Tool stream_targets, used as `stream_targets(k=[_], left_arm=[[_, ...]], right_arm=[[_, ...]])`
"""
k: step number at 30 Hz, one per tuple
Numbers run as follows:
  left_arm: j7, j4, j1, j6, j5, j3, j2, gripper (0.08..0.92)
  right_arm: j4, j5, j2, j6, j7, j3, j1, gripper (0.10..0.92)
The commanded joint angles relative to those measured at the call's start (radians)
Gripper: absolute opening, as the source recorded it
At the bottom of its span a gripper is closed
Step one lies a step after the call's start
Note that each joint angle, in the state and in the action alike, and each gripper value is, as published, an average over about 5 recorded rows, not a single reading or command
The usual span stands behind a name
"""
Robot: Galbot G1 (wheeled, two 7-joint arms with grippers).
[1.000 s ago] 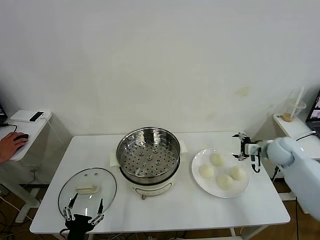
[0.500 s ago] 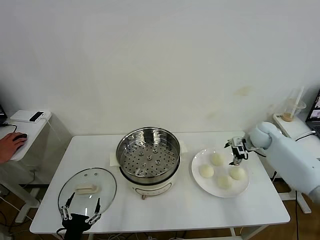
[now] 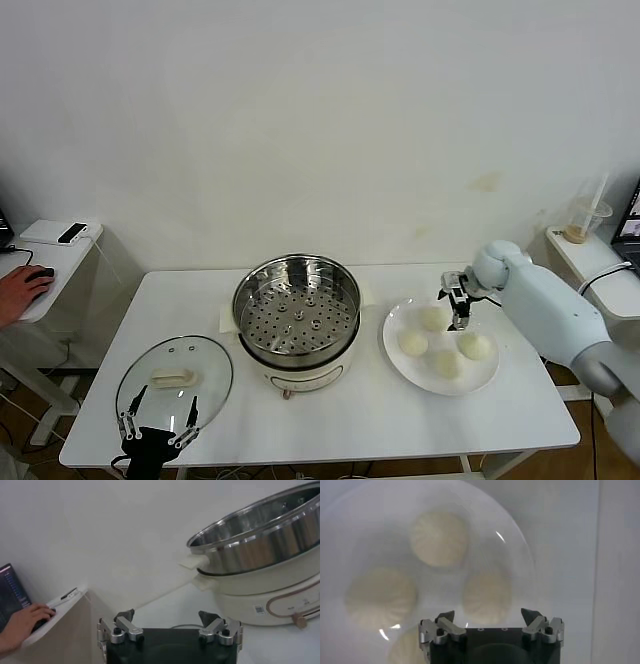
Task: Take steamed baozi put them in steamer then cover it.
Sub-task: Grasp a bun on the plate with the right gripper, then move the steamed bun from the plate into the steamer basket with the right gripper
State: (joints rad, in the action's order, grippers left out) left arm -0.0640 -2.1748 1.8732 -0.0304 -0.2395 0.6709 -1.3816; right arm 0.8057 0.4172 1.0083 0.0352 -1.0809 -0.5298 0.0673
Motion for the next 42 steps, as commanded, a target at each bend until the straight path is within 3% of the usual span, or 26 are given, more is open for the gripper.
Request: stream_targets(k=[1,14,21,31,42], left_arm=[[0.001,0.002,-0.001,0.001,-0.002,0.000,-0.001,0.823],[-0.001,-0.005,0.004,0.002,-0.002,0.004,-0.001,0.823],[-0.002,-0.006,0.007,0.002,0.000,0.010,0.003,0.823],[-0.005,-0.007,0.005,-0.001,0.028,0.000,0.007,0.823],[-0.003,0.004,0.004,-0.003,0.069,-0.007,0.010,0.823]], right_arm=[[-0.055,0.018,0.044,-0.001,-0.001,-0.016,-0.012,0.793],[-0.058,0.025,0.046,0.006,0.012,-0.013,-0.009,0.610],[0.020,-0.033,-0.015,0.001,-0.034,-0.032,-0.053,0.603],[0.262,-0.273,-0.163,0.037,-0.070,-0.171,-0.278,0.605],[0.412,-0.518,-0.126,0.053,-0.044,-0.330,-0.530,0.610]])
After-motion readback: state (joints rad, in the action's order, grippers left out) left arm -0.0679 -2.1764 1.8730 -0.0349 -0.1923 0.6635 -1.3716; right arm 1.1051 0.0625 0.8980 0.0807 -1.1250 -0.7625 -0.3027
